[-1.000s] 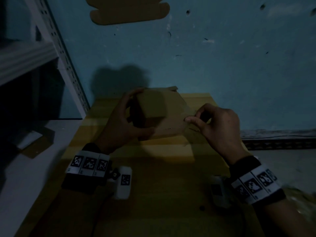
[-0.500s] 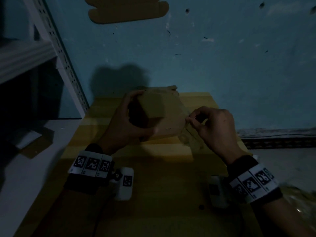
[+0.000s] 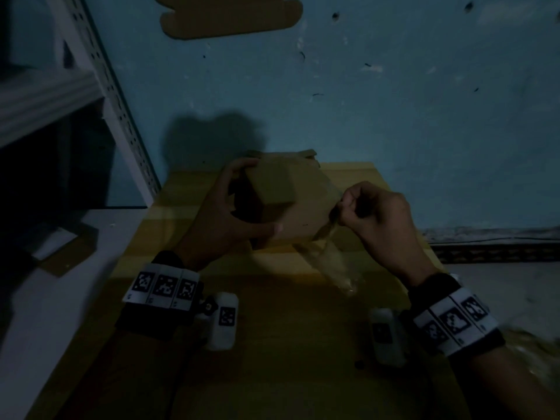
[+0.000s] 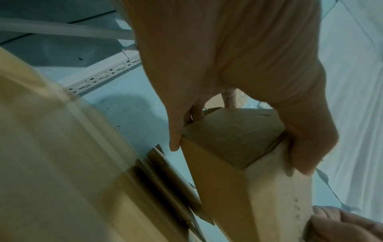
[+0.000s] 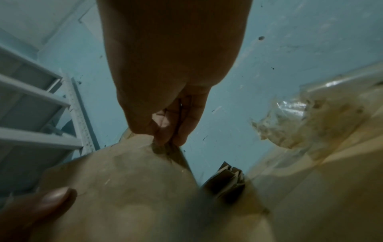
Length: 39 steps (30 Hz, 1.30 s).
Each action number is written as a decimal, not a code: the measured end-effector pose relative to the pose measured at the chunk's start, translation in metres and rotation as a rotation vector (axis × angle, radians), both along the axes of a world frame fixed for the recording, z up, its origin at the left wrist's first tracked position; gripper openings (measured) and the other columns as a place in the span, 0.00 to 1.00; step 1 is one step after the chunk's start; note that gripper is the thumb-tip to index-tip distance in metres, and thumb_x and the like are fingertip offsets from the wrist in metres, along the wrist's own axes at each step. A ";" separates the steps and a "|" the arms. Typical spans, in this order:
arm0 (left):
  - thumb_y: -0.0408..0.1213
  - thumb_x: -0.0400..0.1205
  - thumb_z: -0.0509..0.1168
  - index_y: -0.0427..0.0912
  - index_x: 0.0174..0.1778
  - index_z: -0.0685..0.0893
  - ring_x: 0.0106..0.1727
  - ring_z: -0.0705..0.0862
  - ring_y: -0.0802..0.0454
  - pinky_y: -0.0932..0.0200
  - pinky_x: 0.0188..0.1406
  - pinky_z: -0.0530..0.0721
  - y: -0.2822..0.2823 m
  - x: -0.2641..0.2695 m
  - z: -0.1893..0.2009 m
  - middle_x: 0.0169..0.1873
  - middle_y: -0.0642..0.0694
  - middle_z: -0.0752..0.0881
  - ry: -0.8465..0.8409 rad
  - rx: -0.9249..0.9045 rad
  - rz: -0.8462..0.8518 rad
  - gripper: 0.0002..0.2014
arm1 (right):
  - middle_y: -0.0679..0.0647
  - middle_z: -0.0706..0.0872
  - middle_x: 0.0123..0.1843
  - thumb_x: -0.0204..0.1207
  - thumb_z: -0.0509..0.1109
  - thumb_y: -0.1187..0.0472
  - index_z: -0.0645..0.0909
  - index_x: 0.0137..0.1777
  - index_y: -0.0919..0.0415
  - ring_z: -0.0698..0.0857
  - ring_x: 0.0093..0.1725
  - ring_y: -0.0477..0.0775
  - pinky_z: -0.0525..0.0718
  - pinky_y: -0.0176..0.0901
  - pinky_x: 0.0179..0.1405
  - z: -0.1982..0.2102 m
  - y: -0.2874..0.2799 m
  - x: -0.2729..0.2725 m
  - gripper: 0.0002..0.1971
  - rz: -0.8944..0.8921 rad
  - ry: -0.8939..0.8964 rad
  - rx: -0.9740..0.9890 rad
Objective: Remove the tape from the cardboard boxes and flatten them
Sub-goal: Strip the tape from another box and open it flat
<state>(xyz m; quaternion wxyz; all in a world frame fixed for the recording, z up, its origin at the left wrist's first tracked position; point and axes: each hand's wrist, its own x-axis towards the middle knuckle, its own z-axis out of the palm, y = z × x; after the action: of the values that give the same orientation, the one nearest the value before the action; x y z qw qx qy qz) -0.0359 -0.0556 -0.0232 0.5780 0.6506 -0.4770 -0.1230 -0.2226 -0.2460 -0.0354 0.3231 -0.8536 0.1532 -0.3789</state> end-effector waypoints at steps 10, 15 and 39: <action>0.50 0.58 0.84 0.57 0.75 0.72 0.71 0.78 0.57 0.50 0.62 0.87 -0.001 -0.001 0.001 0.71 0.52 0.78 0.026 -0.011 0.015 0.47 | 0.69 0.86 0.39 0.78 0.73 0.71 0.82 0.42 0.69 0.87 0.42 0.73 0.88 0.72 0.47 -0.001 0.007 0.002 0.04 0.029 -0.201 0.287; 0.49 0.59 0.84 0.57 0.75 0.72 0.69 0.79 0.58 0.52 0.60 0.88 0.002 0.001 0.001 0.71 0.51 0.78 0.025 -0.031 0.020 0.47 | 0.60 0.88 0.37 0.79 0.76 0.69 0.84 0.43 0.65 0.88 0.40 0.63 0.88 0.58 0.43 0.006 0.007 0.002 0.05 0.036 -0.170 0.235; 0.50 0.58 0.85 0.57 0.75 0.71 0.71 0.75 0.67 0.46 0.64 0.86 -0.001 -0.007 0.003 0.70 0.63 0.76 -0.013 -0.010 0.017 0.48 | 0.45 0.89 0.37 0.85 0.71 0.56 0.84 0.44 0.57 0.90 0.39 0.47 0.89 0.57 0.42 0.010 -0.001 -0.005 0.09 -0.086 0.020 -0.146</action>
<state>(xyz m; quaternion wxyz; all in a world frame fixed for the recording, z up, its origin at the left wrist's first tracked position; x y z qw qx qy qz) -0.0427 -0.0571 -0.0202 0.5792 0.6524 -0.4759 -0.1116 -0.2280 -0.2473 -0.0254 0.2419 -0.8713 0.1651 -0.3938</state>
